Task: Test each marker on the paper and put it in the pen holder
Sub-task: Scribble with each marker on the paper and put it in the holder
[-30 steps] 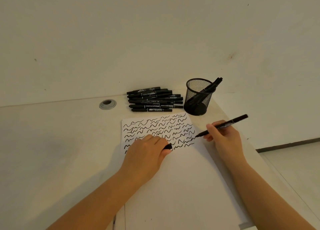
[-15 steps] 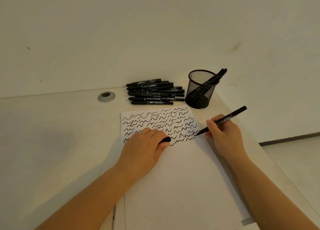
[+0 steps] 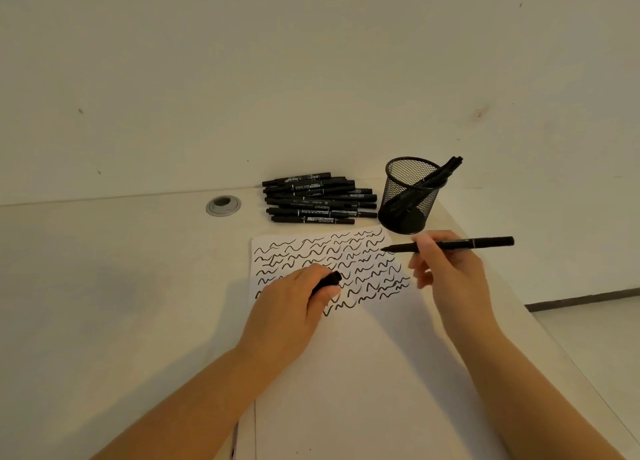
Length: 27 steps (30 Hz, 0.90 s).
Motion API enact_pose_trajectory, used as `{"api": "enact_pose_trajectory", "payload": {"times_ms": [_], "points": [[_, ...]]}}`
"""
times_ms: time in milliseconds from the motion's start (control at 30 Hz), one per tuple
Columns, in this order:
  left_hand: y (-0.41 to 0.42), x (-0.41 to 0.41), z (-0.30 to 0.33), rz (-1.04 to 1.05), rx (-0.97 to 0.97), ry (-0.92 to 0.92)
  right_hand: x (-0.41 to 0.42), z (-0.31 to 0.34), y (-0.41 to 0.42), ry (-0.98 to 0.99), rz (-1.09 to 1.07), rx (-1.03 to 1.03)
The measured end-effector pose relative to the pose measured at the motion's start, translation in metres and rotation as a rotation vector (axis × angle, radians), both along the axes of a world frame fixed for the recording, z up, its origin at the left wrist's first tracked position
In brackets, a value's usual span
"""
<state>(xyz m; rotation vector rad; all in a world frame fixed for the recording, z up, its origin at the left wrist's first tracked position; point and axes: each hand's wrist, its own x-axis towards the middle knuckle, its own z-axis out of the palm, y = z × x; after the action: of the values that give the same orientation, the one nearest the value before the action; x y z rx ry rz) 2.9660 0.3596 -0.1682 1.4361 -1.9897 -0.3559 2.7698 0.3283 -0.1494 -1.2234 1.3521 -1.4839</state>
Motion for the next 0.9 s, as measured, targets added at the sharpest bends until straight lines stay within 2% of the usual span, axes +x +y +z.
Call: {"api": "enact_pose_trajectory", "payload": {"times_ms": [100,200,533,700,900], "points": [[-0.002,0.002,0.0,0.054,0.028,0.044,0.019,0.009,-0.005,-0.243,0.143,0.069],[-0.003,0.005,0.0,0.062,0.055,0.072,0.031,0.008,-0.013,-0.331,0.188,0.123],[-0.005,0.005,0.0,0.022,0.077,0.056,0.038,-0.013,-0.017,-0.232,0.278,0.134],[-0.003,0.004,0.0,0.0,0.037,-0.017,0.044,-0.011,-0.005,-0.086,0.425,0.081],[-0.001,0.005,0.002,-0.015,0.028,-0.015,0.046,-0.011,0.0,-0.064,0.527,0.041]]}}
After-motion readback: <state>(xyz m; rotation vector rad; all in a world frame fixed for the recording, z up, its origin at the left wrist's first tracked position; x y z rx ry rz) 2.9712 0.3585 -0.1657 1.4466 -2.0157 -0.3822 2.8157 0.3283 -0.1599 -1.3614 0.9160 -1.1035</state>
